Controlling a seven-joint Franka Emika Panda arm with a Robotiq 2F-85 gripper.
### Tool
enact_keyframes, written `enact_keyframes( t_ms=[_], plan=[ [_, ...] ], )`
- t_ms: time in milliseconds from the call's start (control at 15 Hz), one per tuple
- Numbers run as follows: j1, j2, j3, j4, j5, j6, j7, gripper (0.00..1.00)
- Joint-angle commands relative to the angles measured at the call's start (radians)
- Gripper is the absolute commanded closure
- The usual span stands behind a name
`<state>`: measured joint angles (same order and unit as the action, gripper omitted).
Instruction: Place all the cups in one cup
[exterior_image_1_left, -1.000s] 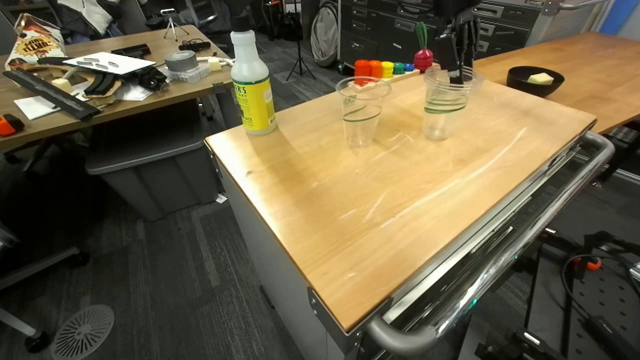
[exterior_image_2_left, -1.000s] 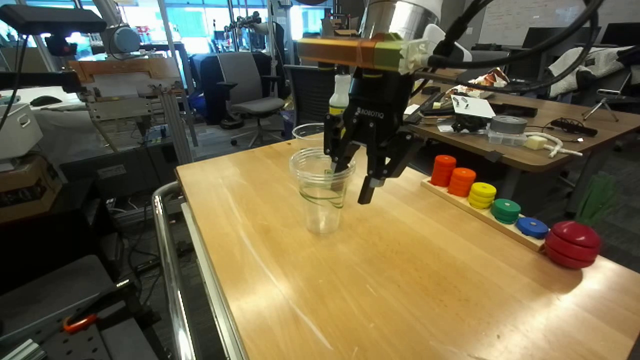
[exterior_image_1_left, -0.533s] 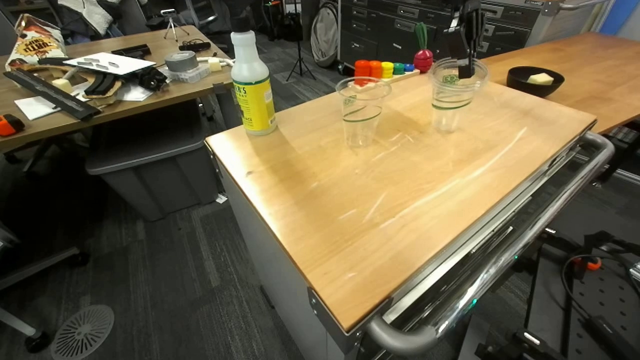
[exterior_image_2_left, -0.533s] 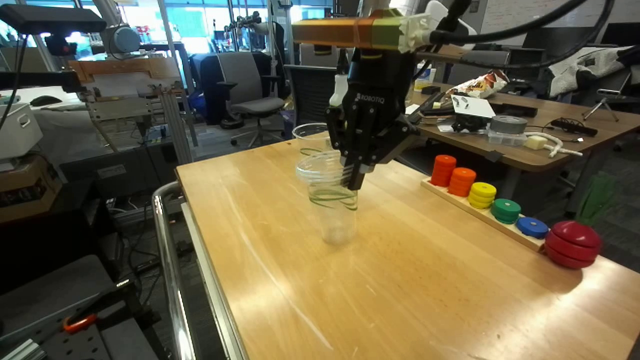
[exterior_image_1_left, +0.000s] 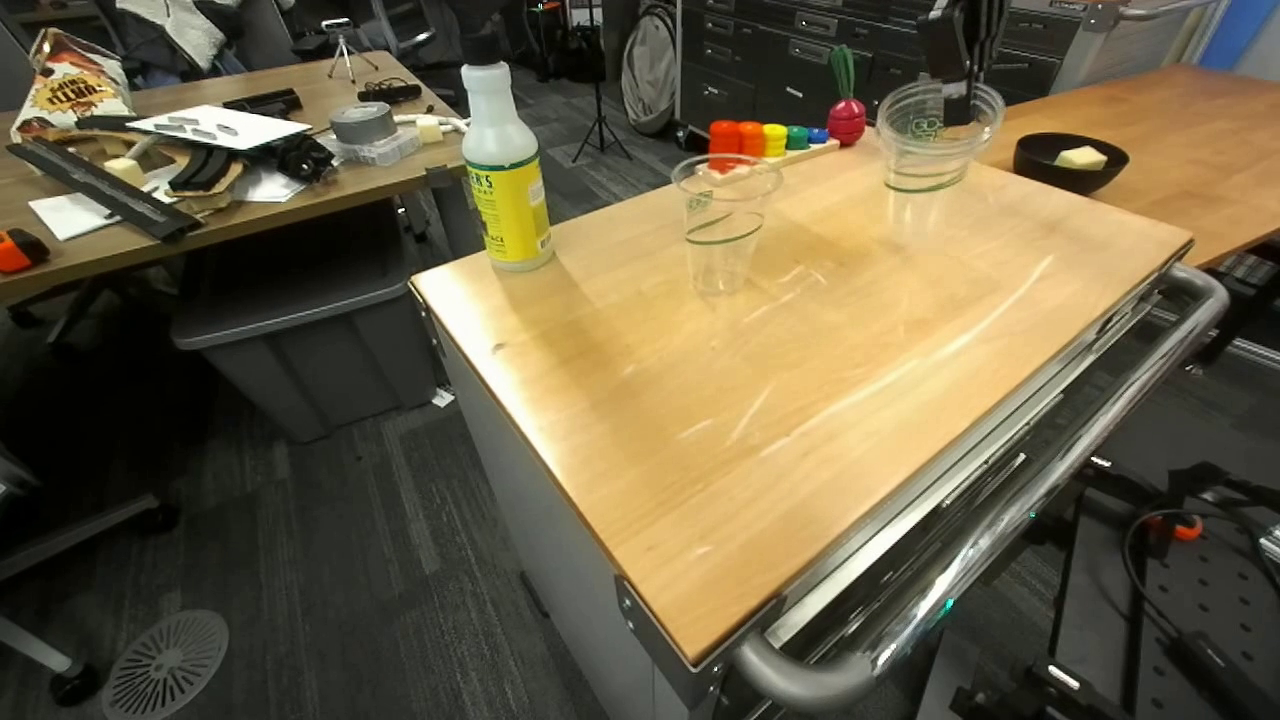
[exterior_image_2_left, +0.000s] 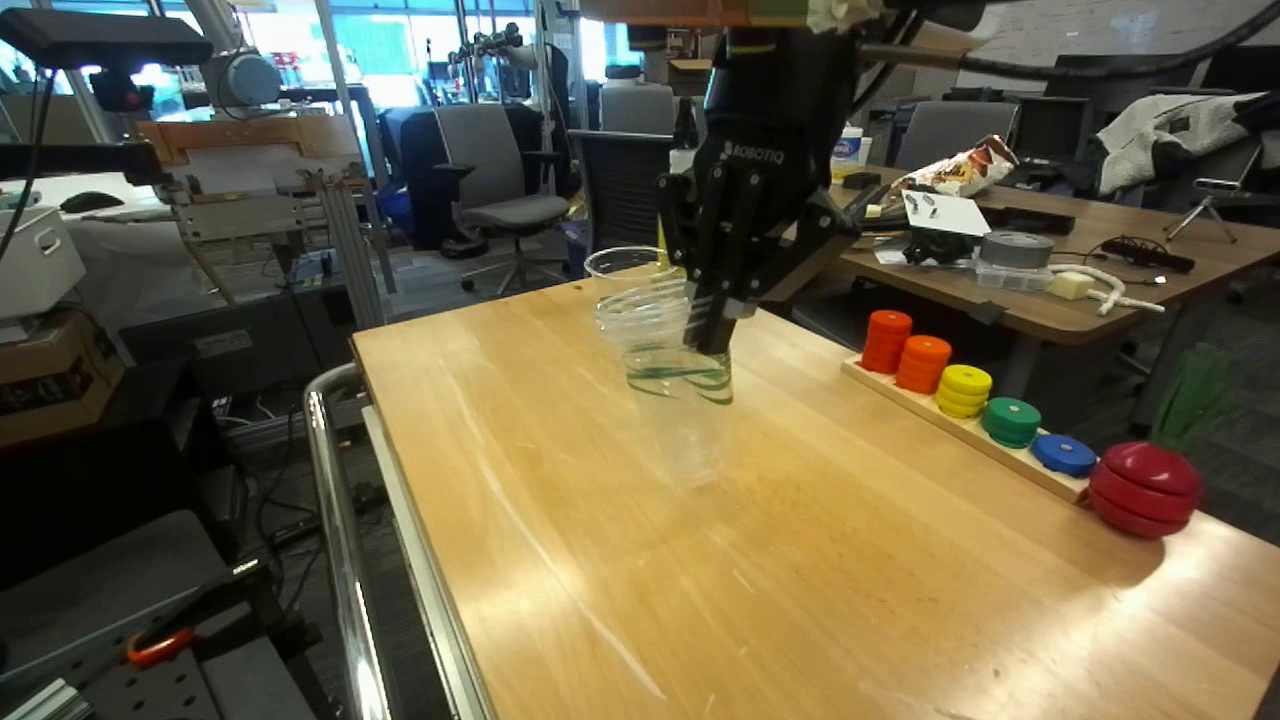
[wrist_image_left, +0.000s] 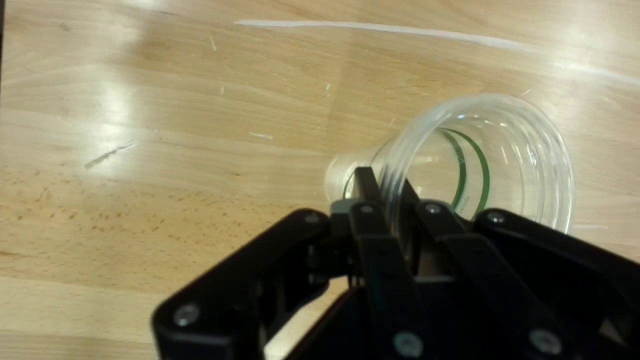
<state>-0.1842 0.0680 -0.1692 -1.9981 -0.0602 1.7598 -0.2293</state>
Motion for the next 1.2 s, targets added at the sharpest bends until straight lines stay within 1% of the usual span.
enact_keyframes(
  t_ms=[0, 200, 333, 533, 733, 933, 1133],
  plan=[
    [-0.002, -0.073, -0.001, 0.082, 0.067, -0.116, -0.011, 0.98],
    [0.024, -0.095, 0.02, 0.195, 0.09, -0.2, 0.007, 0.98],
    [0.046, -0.076, 0.04, 0.284, 0.101, -0.248, 0.014, 0.98],
    [0.075, 0.004, 0.065, 0.415, 0.146, -0.31, 0.002, 0.98],
    [0.089, 0.1, 0.085, 0.511, 0.194, -0.368, -0.015, 0.98],
    [0.083, 0.2, 0.1, 0.583, 0.208, -0.4, -0.019, 0.98],
    [0.058, 0.288, 0.104, 0.661, 0.246, -0.438, -0.029, 0.98]
  ],
)
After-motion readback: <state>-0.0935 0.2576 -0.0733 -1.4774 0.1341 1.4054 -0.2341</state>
